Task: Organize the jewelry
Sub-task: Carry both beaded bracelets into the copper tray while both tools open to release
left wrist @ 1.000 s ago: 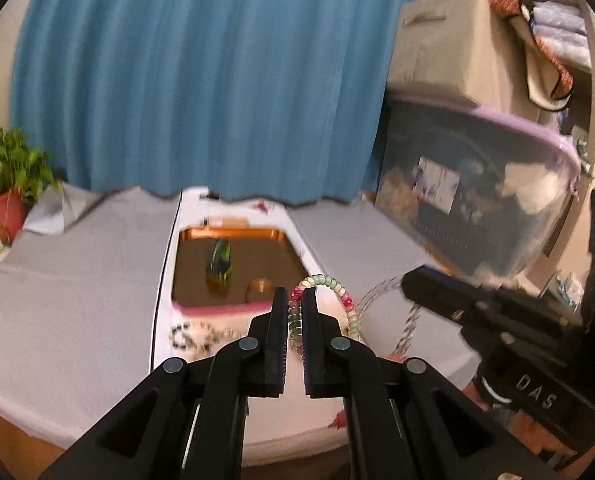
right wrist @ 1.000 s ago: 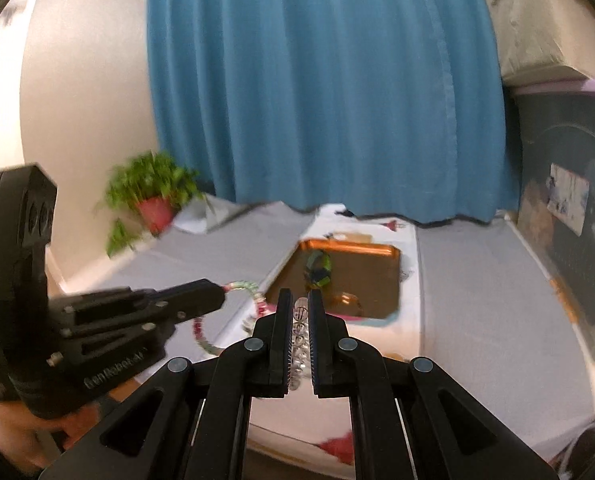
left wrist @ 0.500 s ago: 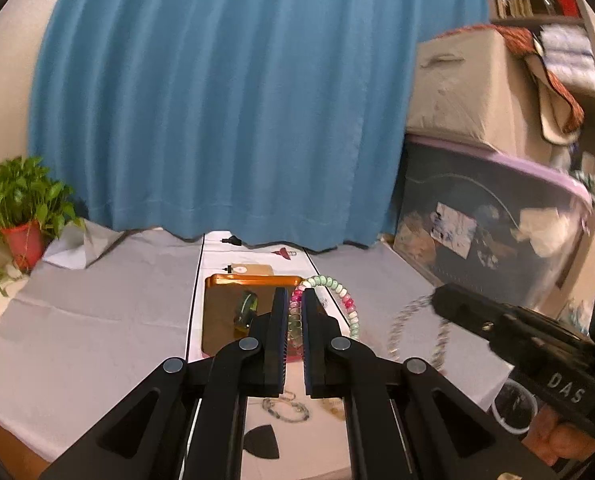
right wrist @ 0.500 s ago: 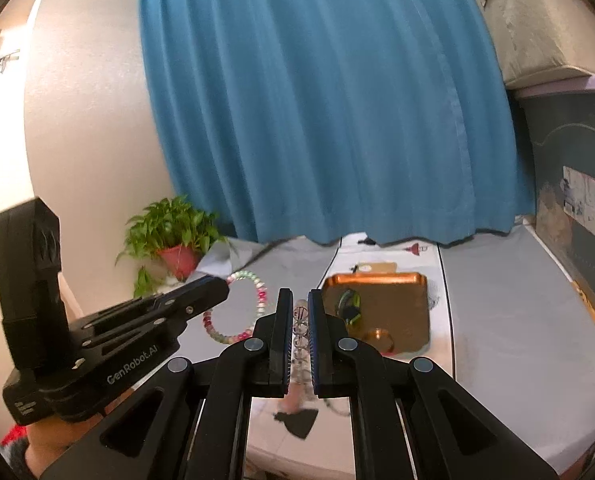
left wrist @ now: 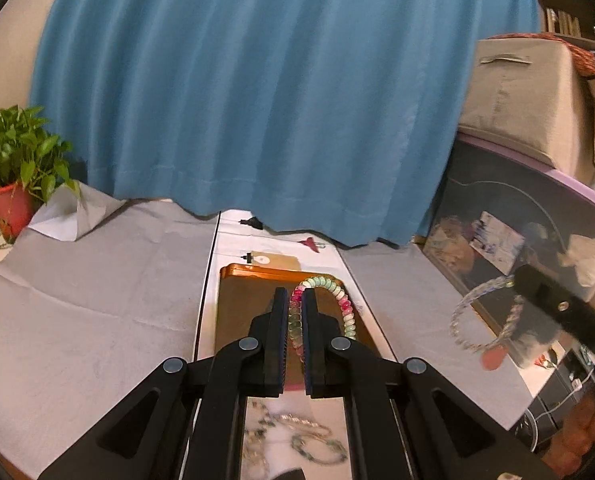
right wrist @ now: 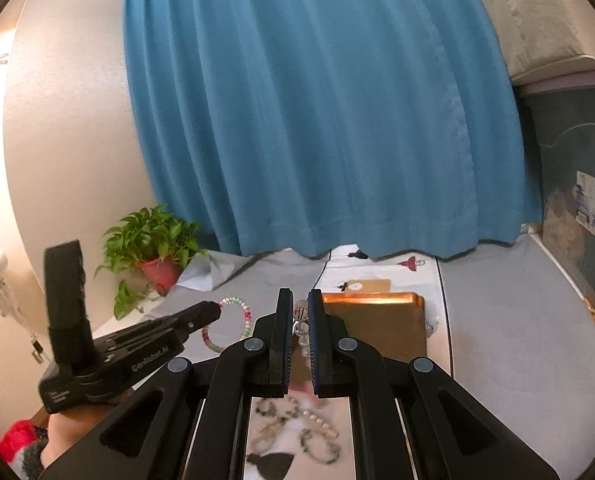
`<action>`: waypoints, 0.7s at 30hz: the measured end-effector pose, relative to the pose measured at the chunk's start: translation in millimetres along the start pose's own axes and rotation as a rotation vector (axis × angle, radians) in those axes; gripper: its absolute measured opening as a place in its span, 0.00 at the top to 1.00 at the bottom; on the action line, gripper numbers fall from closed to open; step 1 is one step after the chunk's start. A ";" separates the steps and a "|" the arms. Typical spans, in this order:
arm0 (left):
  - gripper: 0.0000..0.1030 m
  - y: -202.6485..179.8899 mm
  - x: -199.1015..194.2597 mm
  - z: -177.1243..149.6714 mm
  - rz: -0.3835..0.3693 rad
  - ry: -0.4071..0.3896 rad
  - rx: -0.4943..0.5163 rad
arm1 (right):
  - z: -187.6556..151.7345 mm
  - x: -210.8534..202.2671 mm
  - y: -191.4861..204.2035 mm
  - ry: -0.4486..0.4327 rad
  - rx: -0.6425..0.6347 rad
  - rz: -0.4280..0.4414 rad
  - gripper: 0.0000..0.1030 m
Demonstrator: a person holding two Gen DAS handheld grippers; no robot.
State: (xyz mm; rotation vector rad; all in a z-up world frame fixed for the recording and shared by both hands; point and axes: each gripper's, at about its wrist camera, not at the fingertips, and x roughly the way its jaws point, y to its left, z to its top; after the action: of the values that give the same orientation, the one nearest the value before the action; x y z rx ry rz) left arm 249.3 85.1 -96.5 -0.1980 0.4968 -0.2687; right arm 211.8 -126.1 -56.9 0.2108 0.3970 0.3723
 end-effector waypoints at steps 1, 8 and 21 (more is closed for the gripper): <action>0.96 3.0 9.6 -0.9 0.003 0.008 -0.009 | 1.2 5.1 -3.7 -0.004 -0.004 -0.003 0.93; 0.96 19.3 68.6 -16.2 0.045 0.074 -0.029 | -14.5 67.8 -36.7 0.057 -0.029 -0.020 0.92; 0.96 57.3 174.1 -69.5 0.079 0.307 -0.055 | -76.3 173.4 -103.7 0.304 0.020 -0.071 0.92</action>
State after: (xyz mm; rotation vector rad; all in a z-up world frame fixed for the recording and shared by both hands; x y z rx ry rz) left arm 373.9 78.5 -247.6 -0.1916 0.8151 -0.2093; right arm 361.0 -142.9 -212.2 0.1587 0.7058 0.3310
